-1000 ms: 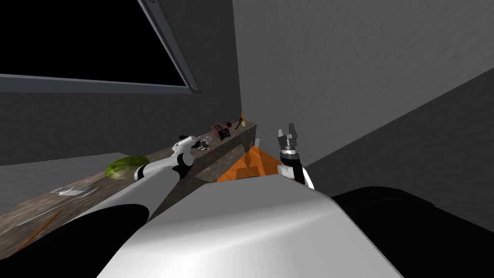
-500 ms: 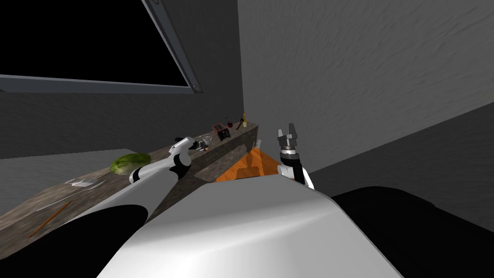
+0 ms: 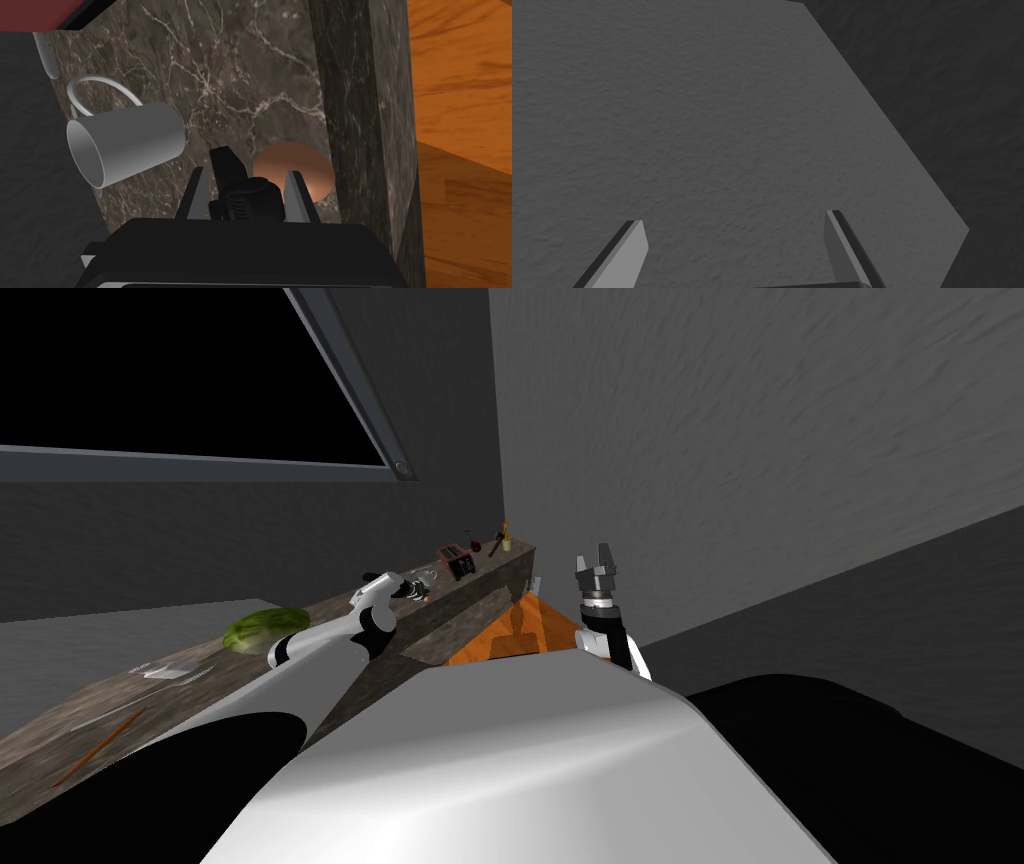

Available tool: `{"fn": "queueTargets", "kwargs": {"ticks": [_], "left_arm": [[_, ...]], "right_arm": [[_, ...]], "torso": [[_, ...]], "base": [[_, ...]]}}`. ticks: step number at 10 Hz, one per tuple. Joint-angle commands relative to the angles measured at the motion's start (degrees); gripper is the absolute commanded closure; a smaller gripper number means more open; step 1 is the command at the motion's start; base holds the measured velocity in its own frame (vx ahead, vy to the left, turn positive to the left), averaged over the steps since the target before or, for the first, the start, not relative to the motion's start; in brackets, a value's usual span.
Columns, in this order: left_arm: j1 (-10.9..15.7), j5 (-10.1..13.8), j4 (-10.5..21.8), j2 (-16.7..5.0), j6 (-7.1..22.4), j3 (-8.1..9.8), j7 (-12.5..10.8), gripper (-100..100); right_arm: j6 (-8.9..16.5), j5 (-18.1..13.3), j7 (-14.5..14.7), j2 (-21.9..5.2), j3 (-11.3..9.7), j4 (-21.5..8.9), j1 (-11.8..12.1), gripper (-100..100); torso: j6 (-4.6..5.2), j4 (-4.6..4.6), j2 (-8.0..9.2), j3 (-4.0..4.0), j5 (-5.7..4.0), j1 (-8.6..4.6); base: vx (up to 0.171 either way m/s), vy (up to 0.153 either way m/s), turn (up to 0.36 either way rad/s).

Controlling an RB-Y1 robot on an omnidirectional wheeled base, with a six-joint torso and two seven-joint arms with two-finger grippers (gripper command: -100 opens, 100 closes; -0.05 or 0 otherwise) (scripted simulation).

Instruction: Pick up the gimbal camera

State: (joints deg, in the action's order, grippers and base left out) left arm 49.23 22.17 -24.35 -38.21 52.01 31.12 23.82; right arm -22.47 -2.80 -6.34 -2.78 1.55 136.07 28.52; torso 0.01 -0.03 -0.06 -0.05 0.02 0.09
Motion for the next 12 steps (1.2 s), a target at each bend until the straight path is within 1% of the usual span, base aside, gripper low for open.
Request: {"fn": "queueTargets", "kwargs": {"ticks": [1,2,3,4,5,6,7,8,9,10,11,12], "left_arm": [[0.0,0.0,0.0,0.0,0.0,0.0,0.0,100],[0.0,0.0,0.0,0.0,0.0,0.0,0.0,100],[0.0,0.0,0.0,0.0,0.0,0.0,0.0,0],[0.3,-1.0,-0.5,0.5,0.0,-1.7,-2.9,100],[0.3,-1.0,-0.5,0.5,0.0,-1.7,-3.2,100],[0.6,-2.0,-1.2,1.1,0.1,-3.46,-5.4,100],[0.6,-2.0,-1.2,1.1,0.1,-3.46,-6.9,100],[0.9,-3.0,-1.8,1.6,0.3,-5.22,-8.6,100],[0.9,-3.0,-1.8,1.6,0.3,-5.22,-10.3,100],[1.2,-4.0,-2.5,2.2,0.4,-6.98,-11.9,100],[1.2,-4.0,-2.5,2.2,0.4,-6.98,-13.6,100],[1.2,-4.0,-2.5,2.2,0.4,-6.98,-14.1,100]], "right_arm": [[0.0,0.0,0.0,0.0,0.0,0.0,0.0,0],[0.0,0.0,0.0,0.0,0.0,0.0,0.0,0],[0.0,0.0,0.0,0.0,0.0,0.0,0.0,0],[0.0,0.0,0.0,0.0,0.0,0.0,0.0,0],[0.0,0.0,0.0,0.0,0.0,0.0,0.0,0],[0.0,0.0,0.0,0.0,0.0,0.0,0.0,0],[0.0,0.0,0.0,0.0,0.0,0.0,0.0,0],[0.0,0.0,0.0,0.0,0.0,0.0,0.0,0],[0.0,0.0,0.0,0.0,0.0,0.0,0.0,0],[0.0,0.0,0.0,0.0,0.0,0.0,0.0,0],[0.0,0.0,0.0,0.0,0.0,0.0,0.0,0],[0.0,0.0,0.0,0.0,0.0,0.0,0.0,0]], "torso": [[0.0,0.0,0.0,0.0,0.0,0.0],[0.0,0.0,0.0,0.0,0.0,0.0],[-0.01,0.0,0.0,0.0,0.0,0.01],[-0.01,0.0,0.01,0.0,0.0,0.01],[0.12,0.03,0.17,0.08,0.03,0.21],[0.0,0.05,0.25,0.14,0.06,0.37],[0.04,0.06,0.29,0.16,0.07,0.46],[-0.03,0.05,0.28,0.15,0.08,0.4],[0.05,0.06,0.35,0.19,0.08,0.47],[-0.04,0.06,0.34,0.19,0.07,0.39],[0.02,0.07,0.39,0.22,0.05,0.33],[-0.02,0.07,0.32,0.19,0.04,0.27]], "base": [[0.0,0.0,0.0],[0.0,0.0,0.0],[0.0,0.0,0.0],[-0.067,0.078,-0.164],[-0.084,0.119,-0.13],[-0.081,0.13,-0.139],[-0.073,0.105,-0.096],[-0.104,0.13,-0.16],[-0.094,0.1,-0.102],[-0.108,0.084,-0.115],[-0.08,0.075,-0.092],[-0.02,0.038,-0.013]]}}
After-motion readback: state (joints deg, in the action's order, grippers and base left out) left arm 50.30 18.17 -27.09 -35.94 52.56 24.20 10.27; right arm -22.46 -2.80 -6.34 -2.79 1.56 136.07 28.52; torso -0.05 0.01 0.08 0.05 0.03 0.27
